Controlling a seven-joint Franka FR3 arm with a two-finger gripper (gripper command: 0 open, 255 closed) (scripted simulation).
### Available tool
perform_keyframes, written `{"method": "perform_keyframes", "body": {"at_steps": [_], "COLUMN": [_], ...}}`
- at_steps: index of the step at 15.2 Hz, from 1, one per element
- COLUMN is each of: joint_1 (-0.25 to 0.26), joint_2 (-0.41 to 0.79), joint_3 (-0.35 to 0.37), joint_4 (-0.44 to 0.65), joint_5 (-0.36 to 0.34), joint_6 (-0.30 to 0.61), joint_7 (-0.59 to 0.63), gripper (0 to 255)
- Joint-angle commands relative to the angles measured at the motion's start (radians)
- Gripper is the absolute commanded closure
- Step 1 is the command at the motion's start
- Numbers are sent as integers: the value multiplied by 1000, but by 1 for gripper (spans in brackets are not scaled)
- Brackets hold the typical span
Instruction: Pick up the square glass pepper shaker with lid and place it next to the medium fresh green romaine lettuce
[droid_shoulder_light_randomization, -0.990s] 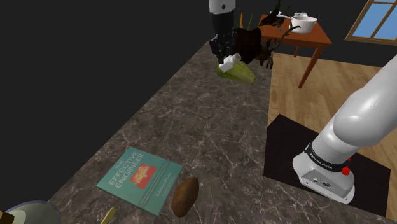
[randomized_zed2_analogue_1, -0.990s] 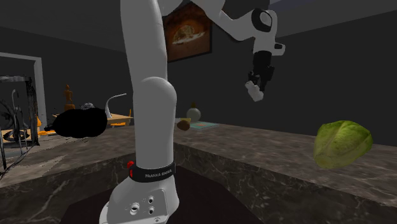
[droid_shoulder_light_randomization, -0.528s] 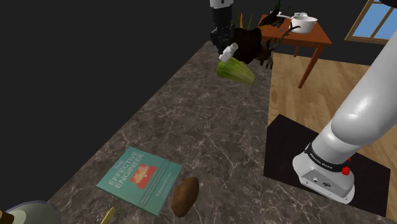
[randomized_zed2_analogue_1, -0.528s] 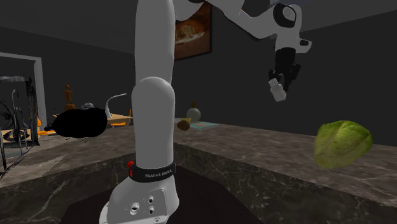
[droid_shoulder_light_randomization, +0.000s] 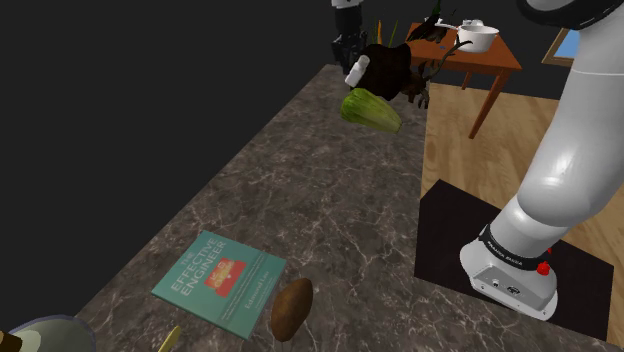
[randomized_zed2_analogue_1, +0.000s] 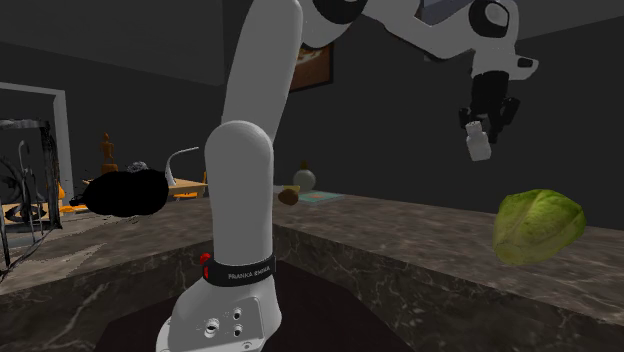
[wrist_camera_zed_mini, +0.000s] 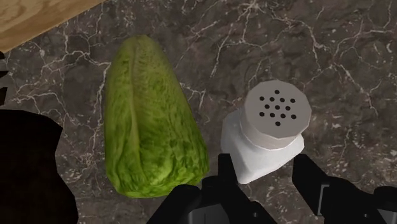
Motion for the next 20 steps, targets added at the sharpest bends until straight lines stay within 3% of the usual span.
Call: {"method": "perform_keyframes", "body": {"at_steps": [1,20], "joint_1": [-2,-6], "joint_2": [11,31], "joint_3": [-2,-4], "joint_4": [-3,-231], "joint_5": [-2,-6], "joint_6": [15,262], "joint_7": [-4,12], "gripper": [255,255]}}
